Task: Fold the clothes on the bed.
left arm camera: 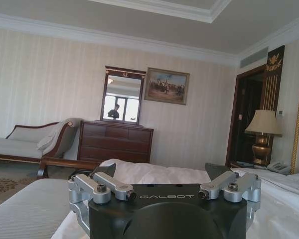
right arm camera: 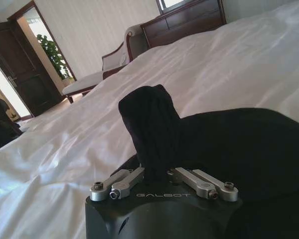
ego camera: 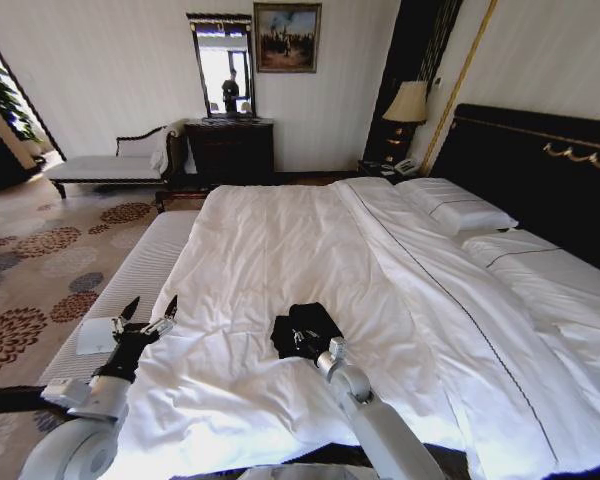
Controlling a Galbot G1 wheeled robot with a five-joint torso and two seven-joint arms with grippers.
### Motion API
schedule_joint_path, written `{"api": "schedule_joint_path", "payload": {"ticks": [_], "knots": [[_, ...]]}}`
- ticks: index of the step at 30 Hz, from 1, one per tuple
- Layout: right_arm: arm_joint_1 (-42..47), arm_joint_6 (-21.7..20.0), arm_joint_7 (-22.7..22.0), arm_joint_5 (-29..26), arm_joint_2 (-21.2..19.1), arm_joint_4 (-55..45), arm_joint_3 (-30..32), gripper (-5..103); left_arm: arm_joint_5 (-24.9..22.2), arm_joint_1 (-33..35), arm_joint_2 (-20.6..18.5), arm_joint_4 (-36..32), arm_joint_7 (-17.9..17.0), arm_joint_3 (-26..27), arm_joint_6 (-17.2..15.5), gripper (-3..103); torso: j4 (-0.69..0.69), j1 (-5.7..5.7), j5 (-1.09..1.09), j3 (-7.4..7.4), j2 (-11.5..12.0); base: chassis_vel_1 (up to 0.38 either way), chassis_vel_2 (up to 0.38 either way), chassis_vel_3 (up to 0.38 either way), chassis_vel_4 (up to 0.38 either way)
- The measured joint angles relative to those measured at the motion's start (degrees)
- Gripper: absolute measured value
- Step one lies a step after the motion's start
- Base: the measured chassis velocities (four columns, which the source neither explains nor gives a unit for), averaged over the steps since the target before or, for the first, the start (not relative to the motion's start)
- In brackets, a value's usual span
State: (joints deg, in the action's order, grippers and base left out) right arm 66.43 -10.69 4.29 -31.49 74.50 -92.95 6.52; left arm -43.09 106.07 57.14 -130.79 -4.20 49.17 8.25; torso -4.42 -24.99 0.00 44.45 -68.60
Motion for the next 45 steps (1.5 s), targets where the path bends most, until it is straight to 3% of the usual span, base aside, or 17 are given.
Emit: {"api": "schedule_joint_path", "payload": {"ticks": [9,20,23,26,28,32,33,39,45], "knots": [[0.98,-0.20,0.64,0.92,-3.74,-2.71,-1.08,7,0.00,0.00,0.00,0.00,0.00,0.00,0.00,100,0.00,0.00,0.00,0.00,0.00,0.000,0.000,0.000,0.000],[-0.04,-0.19,0.07,2.40,-4.55,-1.32,-4.26,4,0.00,0.00,0.00,0.00,0.00,0.00,0.00,100,0.00,0.00,0.00,0.00,-0.01,0.000,0.000,0.000,0.000],[-0.35,-0.22,-0.10,2.50,-4.56,-1.27,-4.56,19,0.00,0.00,0.00,0.00,0.00,0.00,0.00,100,0.00,0.00,0.00,0.00,0.00,0.000,0.000,0.000,0.000],[-0.37,-0.13,-0.24,2.63,-4.45,-1.27,-4.69,24,0.00,0.00,0.00,0.00,0.00,0.00,0.00,100,0.00,0.00,0.00,0.00,-0.01,0.000,0.000,0.000,0.000],[-0.29,0.18,-0.60,2.67,-4.09,-1.55,-4.72,35,0.00,0.00,0.00,0.00,0.00,0.00,0.00,100,0.00,0.00,0.00,0.00,-0.01,0.000,0.000,0.000,0.000],[0.23,0.29,-0.89,2.76,-3.89,-3.28,-4.81,45,0.00,0.00,0.00,0.00,0.00,0.00,0.00,100,0.00,0.00,0.00,0.00,-0.01,0.000,0.000,0.000,0.000],[0.87,0.41,-0.86,2.94,-3.89,-5.12,-4.97,56,0.00,0.00,0.00,0.00,0.00,0.00,0.00,100,0.00,0.00,0.00,0.00,0.00,0.000,0.000,0.000,0.000],[3.42,0.46,-1.26,3.04,-4.17,-10.57,-5.40,73,0.00,0.00,0.00,0.00,0.00,0.00,0.00,100,0.00,0.00,0.00,0.00,-0.01,0.000,0.000,0.000,0.000],[4.87,4.59,-2.07,2.90,-3.01,-13.13,-1.23,94,0.00,0.00,0.00,0.00,0.00,0.00,0.00,100,0.00,0.00,0.00,0.00,-0.01,0.000,0.000,0.000,0.000]]}}
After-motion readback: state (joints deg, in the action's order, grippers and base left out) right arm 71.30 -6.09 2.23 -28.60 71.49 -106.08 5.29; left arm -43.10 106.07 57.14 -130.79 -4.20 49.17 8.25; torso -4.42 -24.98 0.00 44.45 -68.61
